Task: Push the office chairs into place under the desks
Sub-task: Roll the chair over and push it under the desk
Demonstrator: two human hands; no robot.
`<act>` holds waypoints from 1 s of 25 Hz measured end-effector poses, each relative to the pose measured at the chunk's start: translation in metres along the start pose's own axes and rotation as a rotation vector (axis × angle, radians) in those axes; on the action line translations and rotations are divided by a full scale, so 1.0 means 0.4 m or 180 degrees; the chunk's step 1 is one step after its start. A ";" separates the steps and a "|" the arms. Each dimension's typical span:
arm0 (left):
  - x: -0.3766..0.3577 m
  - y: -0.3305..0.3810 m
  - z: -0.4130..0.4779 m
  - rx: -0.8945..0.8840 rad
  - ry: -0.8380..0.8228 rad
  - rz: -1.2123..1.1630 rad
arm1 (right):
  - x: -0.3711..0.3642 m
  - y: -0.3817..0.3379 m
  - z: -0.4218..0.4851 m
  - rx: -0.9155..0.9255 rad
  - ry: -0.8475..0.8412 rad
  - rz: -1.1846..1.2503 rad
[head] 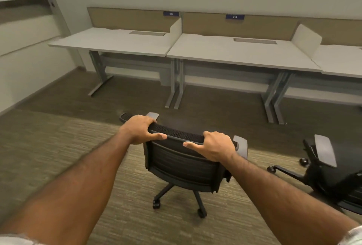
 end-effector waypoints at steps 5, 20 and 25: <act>0.009 -0.023 0.088 -0.0013 -0.0005 0.0281 | 0.027 0.017 0.058 0.0072 0.0509 -0.0252; 0.098 -0.126 0.404 0.0115 0.0950 0.0074 | 0.156 0.054 0.473 0.0525 0.0739 -0.0590; 0.105 -0.159 0.498 0.0491 0.1094 -0.0001 | 0.183 0.084 0.648 0.0858 0.0738 -0.0556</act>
Point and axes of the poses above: each hand's wrist, its own z-axis towards the middle knuckle, its own x-axis out of the back of the hand, y = z × x, the point moved 7 cm from there along z, towards the middle knuckle, and after that the axes turned 6 degrees about -y, right-handed, at the moved point
